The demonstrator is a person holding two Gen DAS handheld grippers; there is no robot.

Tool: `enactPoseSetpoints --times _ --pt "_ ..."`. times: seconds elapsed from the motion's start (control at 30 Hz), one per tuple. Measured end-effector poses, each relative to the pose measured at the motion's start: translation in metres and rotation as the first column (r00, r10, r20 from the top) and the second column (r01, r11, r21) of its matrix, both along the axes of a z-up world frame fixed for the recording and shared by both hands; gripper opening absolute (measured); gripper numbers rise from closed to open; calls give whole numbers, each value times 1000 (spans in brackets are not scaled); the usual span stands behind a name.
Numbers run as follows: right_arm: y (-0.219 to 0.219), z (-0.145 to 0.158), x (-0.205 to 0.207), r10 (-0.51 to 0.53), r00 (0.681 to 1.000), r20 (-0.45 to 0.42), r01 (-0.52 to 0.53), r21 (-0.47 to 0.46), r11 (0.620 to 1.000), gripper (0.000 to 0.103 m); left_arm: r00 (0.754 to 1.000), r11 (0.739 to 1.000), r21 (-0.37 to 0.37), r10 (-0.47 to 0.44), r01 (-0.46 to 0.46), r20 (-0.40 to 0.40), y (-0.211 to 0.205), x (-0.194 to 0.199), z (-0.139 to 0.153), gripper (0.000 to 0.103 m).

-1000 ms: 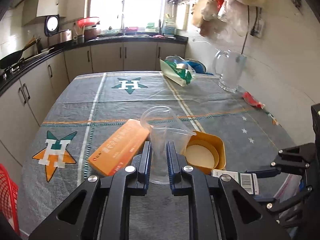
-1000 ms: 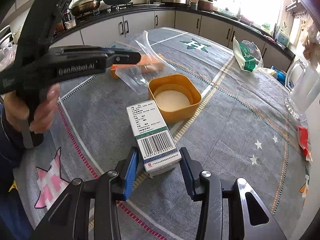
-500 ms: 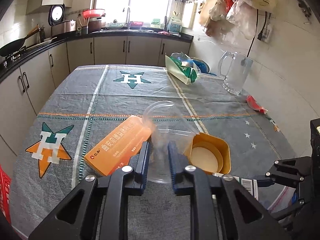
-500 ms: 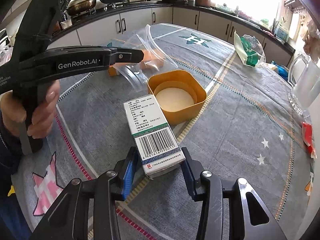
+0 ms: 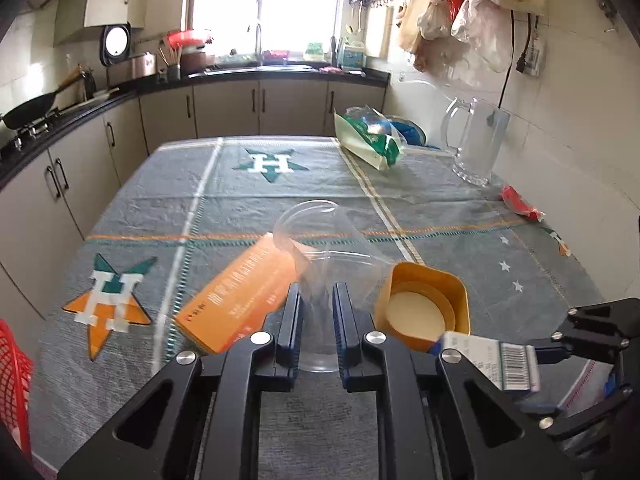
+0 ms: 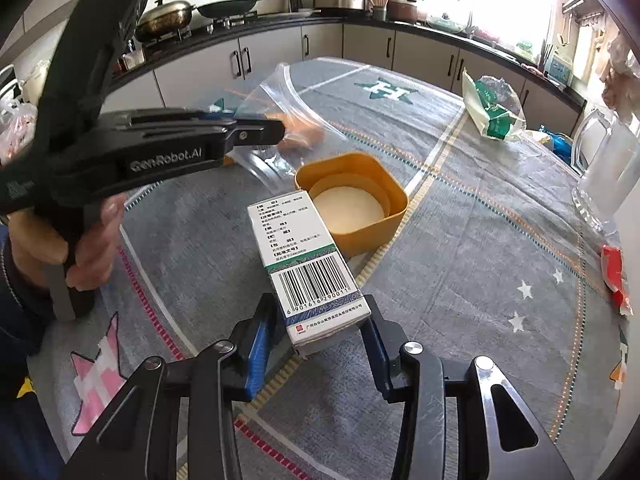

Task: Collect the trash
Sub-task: 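Carry the cup and medicine box over the red basket with both grippers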

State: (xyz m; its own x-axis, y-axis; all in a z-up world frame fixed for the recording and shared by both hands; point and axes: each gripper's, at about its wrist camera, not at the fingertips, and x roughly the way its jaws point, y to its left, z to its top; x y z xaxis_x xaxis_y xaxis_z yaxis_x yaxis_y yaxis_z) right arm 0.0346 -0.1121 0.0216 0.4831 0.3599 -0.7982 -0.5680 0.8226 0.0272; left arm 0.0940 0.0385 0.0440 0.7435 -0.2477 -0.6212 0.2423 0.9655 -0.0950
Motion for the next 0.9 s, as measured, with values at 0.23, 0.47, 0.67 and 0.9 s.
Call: enactPoseSetpoints --times 0.23,0.47,0.67,0.9 --pt "-20 20 7 -79 996 35 75 104 992 46 994 996 -72 51 -44 95 17 -11 21 14" --pt "-33 18 25 -237 971 19 230 177 957 46 991 996 -40 84 -80 102 18 -11 23 14" --pt "-31 16 27 -262 965 20 254 180 950 46 991 994 -51 104 -100 83 16 -15 31 14" --pt "-40 23 27 -298 954 26 286 204 936 46 990 993 -29 120 -118 77 7 -45 44 14"
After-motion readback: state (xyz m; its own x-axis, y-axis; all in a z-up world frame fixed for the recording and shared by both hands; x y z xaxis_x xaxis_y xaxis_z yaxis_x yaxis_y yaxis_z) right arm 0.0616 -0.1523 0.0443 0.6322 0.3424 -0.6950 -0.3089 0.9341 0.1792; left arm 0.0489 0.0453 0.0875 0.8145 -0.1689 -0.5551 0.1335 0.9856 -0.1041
